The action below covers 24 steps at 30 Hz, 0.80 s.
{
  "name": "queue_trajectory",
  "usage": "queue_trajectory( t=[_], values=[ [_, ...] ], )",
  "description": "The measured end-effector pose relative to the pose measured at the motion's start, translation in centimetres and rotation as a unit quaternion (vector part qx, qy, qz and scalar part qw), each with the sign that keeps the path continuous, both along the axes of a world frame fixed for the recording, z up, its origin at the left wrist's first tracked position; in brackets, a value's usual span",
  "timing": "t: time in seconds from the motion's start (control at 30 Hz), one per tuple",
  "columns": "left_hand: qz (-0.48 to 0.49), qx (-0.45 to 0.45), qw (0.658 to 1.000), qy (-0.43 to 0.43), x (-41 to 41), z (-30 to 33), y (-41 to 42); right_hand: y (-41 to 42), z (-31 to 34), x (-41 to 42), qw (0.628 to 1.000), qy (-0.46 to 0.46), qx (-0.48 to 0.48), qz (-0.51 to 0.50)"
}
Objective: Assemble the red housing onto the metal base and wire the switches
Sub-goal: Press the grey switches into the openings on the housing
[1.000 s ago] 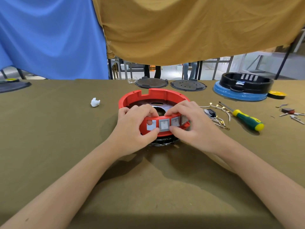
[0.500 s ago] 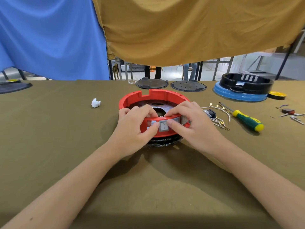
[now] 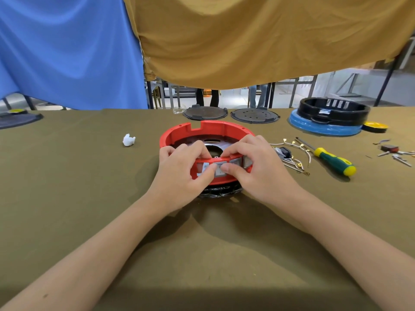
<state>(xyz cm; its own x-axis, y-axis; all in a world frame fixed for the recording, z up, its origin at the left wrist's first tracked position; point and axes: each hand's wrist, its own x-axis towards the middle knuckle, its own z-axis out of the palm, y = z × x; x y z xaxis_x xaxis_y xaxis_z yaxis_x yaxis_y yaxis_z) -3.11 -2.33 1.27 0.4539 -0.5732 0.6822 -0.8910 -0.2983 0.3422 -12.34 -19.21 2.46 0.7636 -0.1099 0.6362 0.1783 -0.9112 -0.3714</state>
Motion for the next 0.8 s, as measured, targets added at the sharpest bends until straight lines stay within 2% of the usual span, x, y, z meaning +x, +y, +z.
queue_trajectory(
  t=[0.4,0.47,0.57,0.67,0.73,0.8],
  values=[
    [0.016,0.015,1.000,-0.011,0.1,-0.3,0.0,-0.6,-0.4,-0.3,1.000,0.014,-0.002,0.020],
    [0.010,0.017,1.000,-0.018,0.3,-0.3,0.1,-0.7,-0.4,-0.4,0.999,0.007,0.028,0.040],
    [0.003,0.013,1.000,-0.019,0.5,-0.4,0.3,-1.2,-0.2,-0.6,0.986,-0.043,0.150,0.059],
    [0.006,0.012,1.000,-0.022,0.4,-0.4,0.3,-2.2,0.1,-0.2,0.964,-0.099,0.245,-0.024],
    [0.008,0.012,1.000,-0.024,0.4,-0.4,0.3,-3.5,0.1,0.2,0.957,-0.107,0.246,-0.106],
    [0.009,0.012,0.999,-0.028,0.5,-0.4,0.3,-5.0,-0.4,0.6,0.961,-0.070,0.200,-0.178]
  ],
)
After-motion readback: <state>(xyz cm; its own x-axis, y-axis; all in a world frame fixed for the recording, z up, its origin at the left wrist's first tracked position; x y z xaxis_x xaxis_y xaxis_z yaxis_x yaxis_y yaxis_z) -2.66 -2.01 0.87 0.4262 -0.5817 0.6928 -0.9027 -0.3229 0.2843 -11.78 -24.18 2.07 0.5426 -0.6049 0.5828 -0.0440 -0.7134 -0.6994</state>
